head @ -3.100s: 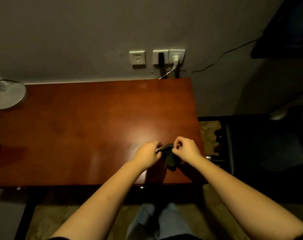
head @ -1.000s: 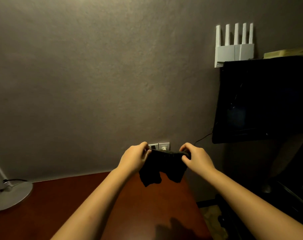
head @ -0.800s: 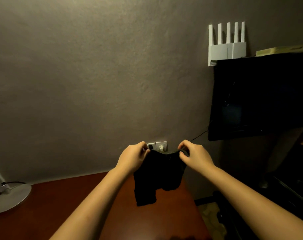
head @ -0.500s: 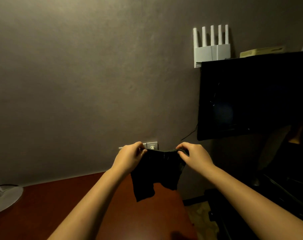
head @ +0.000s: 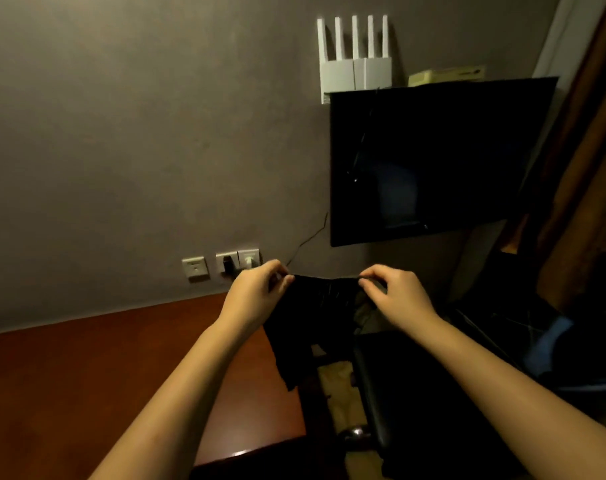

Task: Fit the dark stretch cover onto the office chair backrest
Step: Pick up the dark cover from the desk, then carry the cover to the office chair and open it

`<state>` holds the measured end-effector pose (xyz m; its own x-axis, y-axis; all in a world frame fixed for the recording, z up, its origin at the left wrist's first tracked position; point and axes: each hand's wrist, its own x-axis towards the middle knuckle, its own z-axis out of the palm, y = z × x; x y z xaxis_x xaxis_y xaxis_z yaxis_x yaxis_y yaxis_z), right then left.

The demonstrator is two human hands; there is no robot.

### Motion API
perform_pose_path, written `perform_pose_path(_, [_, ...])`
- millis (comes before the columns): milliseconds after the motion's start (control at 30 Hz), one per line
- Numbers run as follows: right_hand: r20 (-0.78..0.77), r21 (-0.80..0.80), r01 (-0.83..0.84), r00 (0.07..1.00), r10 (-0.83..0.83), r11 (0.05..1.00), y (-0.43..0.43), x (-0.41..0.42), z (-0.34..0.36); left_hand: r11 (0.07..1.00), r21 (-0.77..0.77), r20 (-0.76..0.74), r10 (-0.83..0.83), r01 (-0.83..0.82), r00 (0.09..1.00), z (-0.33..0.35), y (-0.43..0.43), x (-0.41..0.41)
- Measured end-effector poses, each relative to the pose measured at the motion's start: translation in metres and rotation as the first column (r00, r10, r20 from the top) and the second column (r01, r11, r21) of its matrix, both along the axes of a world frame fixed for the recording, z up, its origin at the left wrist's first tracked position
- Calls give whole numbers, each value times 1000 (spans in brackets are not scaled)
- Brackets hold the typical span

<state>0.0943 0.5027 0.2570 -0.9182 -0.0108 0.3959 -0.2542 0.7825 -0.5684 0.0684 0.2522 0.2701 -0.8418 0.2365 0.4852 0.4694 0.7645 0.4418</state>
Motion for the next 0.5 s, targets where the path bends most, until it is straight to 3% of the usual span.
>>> perform_pose_path(233, [-20, -114, 45, 999, -48, 992, 36, 51, -1, 996, 57, -10, -66, 67, 998, -1, 35, 43])
perform_pose_path(500, [22, -270, 187, 982, -188, 945, 48, 111, -21, 976, 112, 146, -203, 188, 968, -14, 48, 79])
